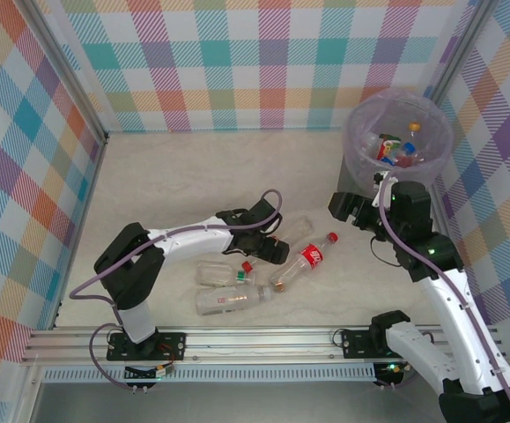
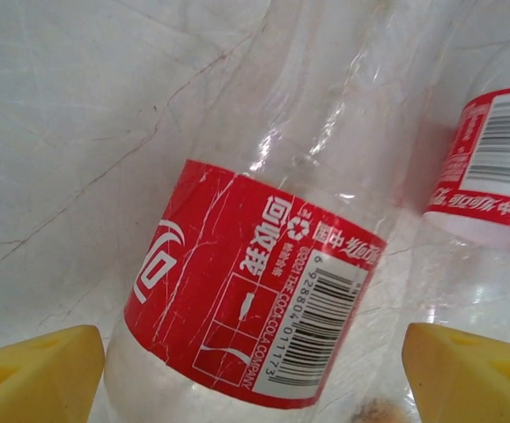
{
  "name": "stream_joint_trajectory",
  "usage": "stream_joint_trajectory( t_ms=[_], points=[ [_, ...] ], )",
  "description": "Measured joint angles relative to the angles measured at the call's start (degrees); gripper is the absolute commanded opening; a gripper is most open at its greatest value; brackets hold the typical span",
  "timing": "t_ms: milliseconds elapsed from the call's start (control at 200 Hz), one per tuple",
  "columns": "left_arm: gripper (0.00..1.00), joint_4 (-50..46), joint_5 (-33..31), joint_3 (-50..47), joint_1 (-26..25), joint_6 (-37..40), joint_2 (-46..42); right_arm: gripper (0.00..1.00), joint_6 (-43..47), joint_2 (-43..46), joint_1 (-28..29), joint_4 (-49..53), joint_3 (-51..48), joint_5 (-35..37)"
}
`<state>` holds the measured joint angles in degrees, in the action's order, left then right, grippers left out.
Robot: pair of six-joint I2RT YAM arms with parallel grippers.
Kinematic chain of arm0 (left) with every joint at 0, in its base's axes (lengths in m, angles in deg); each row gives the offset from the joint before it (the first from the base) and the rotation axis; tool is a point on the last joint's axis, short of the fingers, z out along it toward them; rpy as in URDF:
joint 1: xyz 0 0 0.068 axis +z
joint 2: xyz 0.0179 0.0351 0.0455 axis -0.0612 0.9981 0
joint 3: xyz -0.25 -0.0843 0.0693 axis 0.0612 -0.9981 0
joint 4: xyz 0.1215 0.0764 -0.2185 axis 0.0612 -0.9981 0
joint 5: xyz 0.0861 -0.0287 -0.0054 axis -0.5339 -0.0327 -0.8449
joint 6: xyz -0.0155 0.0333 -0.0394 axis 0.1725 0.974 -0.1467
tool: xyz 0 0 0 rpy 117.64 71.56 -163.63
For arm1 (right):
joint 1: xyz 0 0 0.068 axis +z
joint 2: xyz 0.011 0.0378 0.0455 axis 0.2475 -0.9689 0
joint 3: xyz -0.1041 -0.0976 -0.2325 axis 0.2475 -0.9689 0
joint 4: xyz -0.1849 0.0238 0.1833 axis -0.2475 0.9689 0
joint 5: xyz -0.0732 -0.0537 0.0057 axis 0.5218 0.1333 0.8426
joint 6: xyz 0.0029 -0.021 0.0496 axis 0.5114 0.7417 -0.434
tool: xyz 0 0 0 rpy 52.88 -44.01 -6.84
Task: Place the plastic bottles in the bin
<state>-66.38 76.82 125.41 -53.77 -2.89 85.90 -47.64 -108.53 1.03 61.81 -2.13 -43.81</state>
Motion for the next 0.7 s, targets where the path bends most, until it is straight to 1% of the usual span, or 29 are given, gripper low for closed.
stream_joint_trajectory(
  t_ms=[95,420,695],
  points=[
    [0.82,0.5,-0.8,0.0,-0.1,0.0,0.9,0.92,-0.2,-0.3,0.0,-1.0,-0.1,-0.1],
    [0.67,1.3,-2.8,1.0,-0.2,0.4,4.7,0.92,-0.1,-0.4,0.0,-1.6,-0.8,0.1],
    [0.63,1.2,-5.5,3.2,-0.2,0.5,5.4,0.92,0.3,0.1,0.0,-1.2,-0.8,1.3]
  ],
)
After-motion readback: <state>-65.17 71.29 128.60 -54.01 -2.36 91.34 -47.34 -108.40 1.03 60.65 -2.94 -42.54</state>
